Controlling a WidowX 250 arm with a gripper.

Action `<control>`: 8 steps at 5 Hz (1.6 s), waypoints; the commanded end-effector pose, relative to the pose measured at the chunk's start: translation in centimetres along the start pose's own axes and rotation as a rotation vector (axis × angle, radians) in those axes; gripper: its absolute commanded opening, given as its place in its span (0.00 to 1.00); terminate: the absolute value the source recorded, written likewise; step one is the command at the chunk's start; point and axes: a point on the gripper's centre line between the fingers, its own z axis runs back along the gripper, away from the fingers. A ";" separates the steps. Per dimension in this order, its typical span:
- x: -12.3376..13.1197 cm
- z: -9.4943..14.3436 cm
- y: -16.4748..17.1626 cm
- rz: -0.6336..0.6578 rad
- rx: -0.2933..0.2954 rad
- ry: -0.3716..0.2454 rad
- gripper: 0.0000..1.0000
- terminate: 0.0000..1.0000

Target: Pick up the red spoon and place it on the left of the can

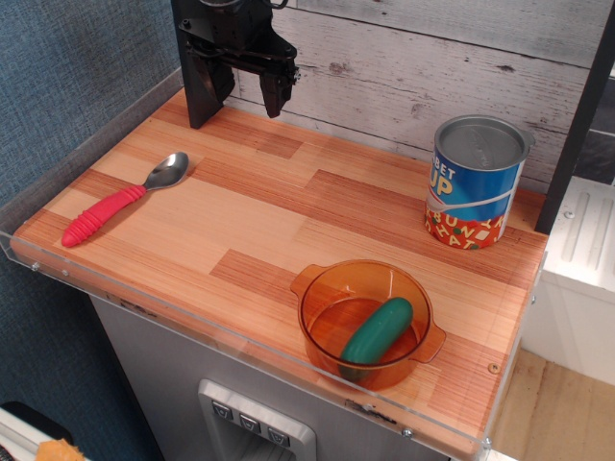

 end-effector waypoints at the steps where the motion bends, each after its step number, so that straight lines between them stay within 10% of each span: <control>1: 0.0 0.0 0.0 0.000 0.000 0.000 1.00 0.00; 7: -7.9 3.0 6.3 -0.056 0.091 0.260 1.00 0.00; 8: -8.8 3.6 6.4 -0.111 0.066 0.192 1.00 0.00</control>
